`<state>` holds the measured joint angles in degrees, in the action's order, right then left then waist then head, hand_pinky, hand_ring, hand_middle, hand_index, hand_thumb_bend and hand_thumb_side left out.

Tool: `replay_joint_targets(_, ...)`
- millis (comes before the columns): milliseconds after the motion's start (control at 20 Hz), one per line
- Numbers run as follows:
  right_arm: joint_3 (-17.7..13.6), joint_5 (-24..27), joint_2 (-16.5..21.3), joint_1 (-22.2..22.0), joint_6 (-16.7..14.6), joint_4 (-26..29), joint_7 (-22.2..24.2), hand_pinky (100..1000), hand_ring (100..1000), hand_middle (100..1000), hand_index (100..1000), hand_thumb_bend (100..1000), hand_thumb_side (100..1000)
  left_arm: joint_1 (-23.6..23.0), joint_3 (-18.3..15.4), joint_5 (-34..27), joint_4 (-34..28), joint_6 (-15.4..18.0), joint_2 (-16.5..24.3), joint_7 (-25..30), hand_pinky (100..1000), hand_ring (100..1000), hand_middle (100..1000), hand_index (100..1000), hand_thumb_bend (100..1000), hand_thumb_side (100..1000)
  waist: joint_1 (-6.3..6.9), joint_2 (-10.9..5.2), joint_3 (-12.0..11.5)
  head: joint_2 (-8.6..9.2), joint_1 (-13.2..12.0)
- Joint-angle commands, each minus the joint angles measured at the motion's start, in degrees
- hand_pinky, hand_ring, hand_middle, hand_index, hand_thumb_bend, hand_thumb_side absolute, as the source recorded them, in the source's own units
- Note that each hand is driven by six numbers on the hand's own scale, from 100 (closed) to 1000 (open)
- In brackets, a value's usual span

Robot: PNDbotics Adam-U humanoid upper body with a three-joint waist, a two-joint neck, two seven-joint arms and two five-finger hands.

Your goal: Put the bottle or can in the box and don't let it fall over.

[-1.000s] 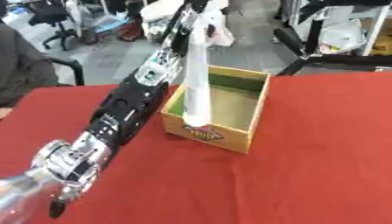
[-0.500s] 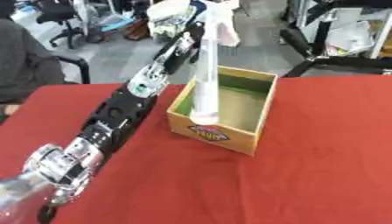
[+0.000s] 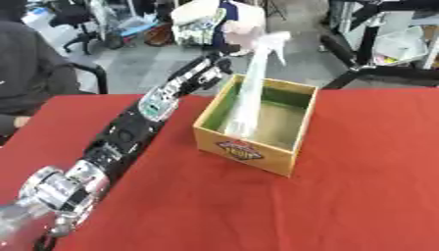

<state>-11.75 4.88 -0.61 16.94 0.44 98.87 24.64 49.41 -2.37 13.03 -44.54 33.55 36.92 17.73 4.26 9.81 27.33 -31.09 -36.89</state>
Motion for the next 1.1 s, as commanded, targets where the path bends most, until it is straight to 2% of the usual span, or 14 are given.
replay_joint_targets(50, -0.48, -0.30, 1.30, 0.15, -0.39, 0.56, -0.17, 819, 1000, 1000, 958, 100, 723, -0.23, -0.83, 2.69, -0.62, -0.26, 3.05, -1.69, 819, 100, 1000, 1000, 186, 1000, -0.44, -1.00, -0.49, 0.46, 0.35)
replay_joint_targets(150, -0.73, -0.38, 1.52, -0.09, -0.53, 0.46, -0.33, 819, 1000, 1000, 958, 100, 723, -1.80, -1.04, 1.35, -1.87, -0.02, 3.81, -2.11, 804, 100, 1000, 1000, 179, 1000, -0.62, -1.19, -1.17, 0.28, 0.63)
replay_joint_targets(300, -1.26, -0.61, 2.12, -0.67, -0.71, 0.22, -0.78, 819, 1000, 1000, 958, 100, 726, -6.12, -1.24, -5.45, -7.11, -0.28, 5.43, -1.66, 787, 100, 1000, 1000, 152, 1000, -0.73, -1.57, -2.61, -0.12, 1.01)
replay_joint_targets(550, -2.26, -1.29, 3.85, -2.46, -1.25, -0.23, -1.56, 818, 1000, 1000, 957, 100, 734, -16.64, -2.36, -18.45, -18.88, -3.46, 8.23, 0.05, 746, 100, 1000, 1000, 136, 990, -0.64, -2.55, -6.15, -1.38, 1.41)
replay_joint_targets(700, -2.99, -1.86, 5.05, -3.67, -2.04, -0.68, -2.21, 819, 1000, 1000, 957, 100, 718, -24.21, -4.82, -24.56, -27.06, -4.24, 8.51, -0.66, 739, 100, 1000, 1000, 134, 949, -0.95, -3.04, -8.45, -2.18, 2.32)
replay_joint_targets(850, -3.67, -2.08, 6.07, -4.70, -3.18, -0.87, -2.73, 819, 1000, 1000, 956, 100, 701, -32.47, -7.57, -28.37, -36.58, -4.41, 7.57, -1.63, 732, 100, 1000, 1000, 126, 919, -1.23, -3.33, -10.23, -2.82, 3.16)
replay_joint_targets(1100, -4.83, -2.23, 7.25, -6.27, -4.84, -1.26, -4.05, 817, 1000, 1000, 953, 100, 682, -43.38, -9.94, -29.44, -50.46, -6.06, 1.91, -2.37, 719, 100, 1000, 1000, 130, 904, -1.58, -3.60, -12.84, -4.11, 5.87)
